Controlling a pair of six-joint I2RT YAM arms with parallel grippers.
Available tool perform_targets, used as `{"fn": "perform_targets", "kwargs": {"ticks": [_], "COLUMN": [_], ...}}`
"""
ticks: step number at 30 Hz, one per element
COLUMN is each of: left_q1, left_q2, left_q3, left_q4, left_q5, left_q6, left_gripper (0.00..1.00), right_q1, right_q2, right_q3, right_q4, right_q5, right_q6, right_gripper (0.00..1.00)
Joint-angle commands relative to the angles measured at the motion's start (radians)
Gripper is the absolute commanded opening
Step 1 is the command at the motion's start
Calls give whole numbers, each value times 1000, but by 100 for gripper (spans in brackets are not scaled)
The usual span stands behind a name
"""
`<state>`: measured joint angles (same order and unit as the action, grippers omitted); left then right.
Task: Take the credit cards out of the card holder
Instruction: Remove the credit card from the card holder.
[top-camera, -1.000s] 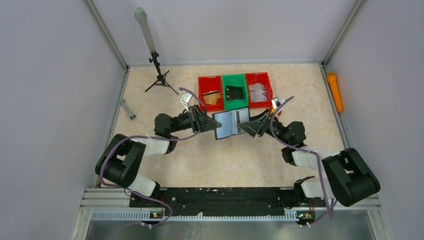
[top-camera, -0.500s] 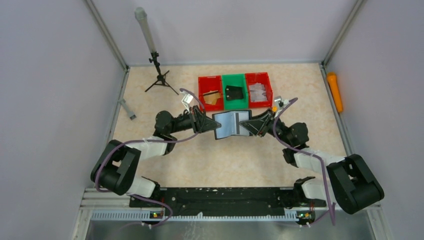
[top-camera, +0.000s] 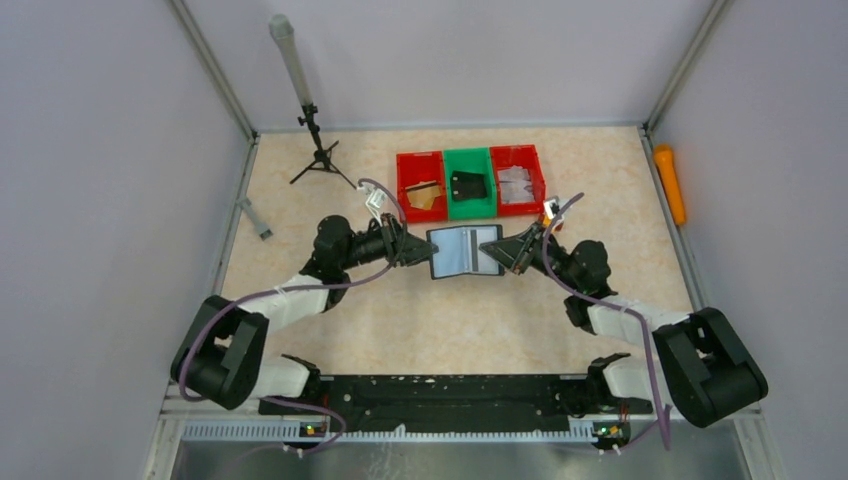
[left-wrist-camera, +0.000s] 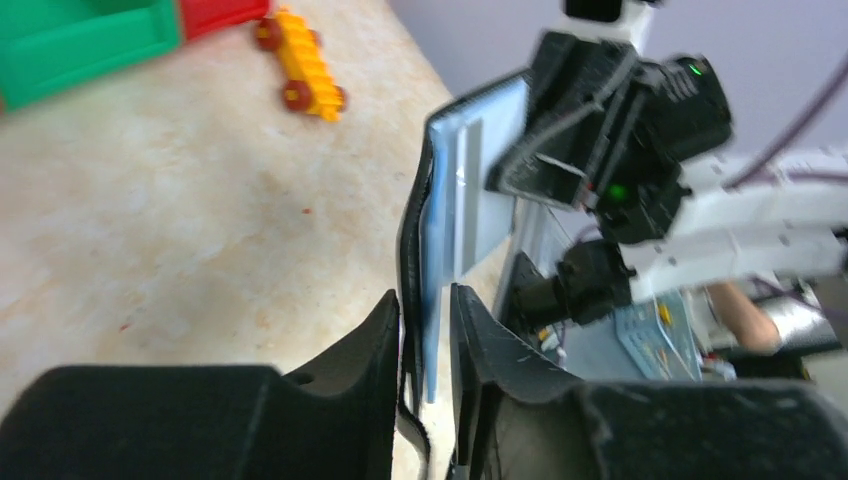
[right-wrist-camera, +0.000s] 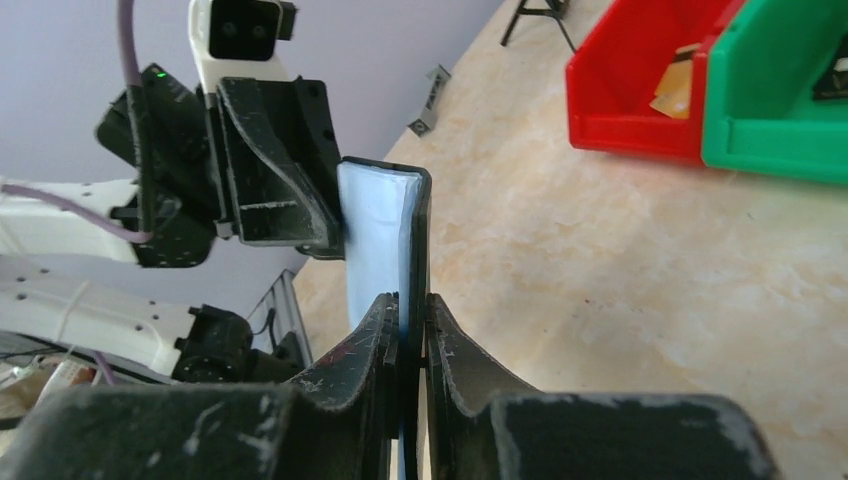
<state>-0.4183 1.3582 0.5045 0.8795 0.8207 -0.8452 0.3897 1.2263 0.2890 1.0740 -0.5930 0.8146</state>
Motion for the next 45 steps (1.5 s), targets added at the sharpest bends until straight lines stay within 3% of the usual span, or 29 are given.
{"fn": "perform_targets", "kwargs": {"ticks": [1, 4, 8, 12, 17, 29, 35, 45], "left_q1": [3, -28, -71, -78, -90, -96, -95, -94], "left_q2": [-89, -97, -117, -131, -35, 123, 134, 161], "left_q3": [79, 144, 154, 125, 143, 174, 176, 154], "left_q4": [-392, -592, -615, -515, -396, -285, -270, -114], "left_q5": [-262, -413, -461, -353, -165, -70, -52, 31], "left_q6": [225, 305, 344, 333, 282, 181, 177, 89], "left_gripper": [33, 43, 44, 44, 45, 36, 38, 37], "right_q1": [-6, -6, -6, -6, -6, -6, -6, -6], "right_q2": [-15, 7, 45, 87, 122, 139, 126, 140], "right_q3": [39, 53, 89, 106, 118, 83, 77, 74], "right_q4": [-71, -115, -233, -245, -216, -6, 24, 141], "right_q5": [69, 104, 170, 162, 115, -12, -32, -103], "right_q6": [-52, -59, -85, -85, -73, 29, 53, 140], "right_gripper": [3, 1, 0, 0, 0, 0, 0, 0]}}
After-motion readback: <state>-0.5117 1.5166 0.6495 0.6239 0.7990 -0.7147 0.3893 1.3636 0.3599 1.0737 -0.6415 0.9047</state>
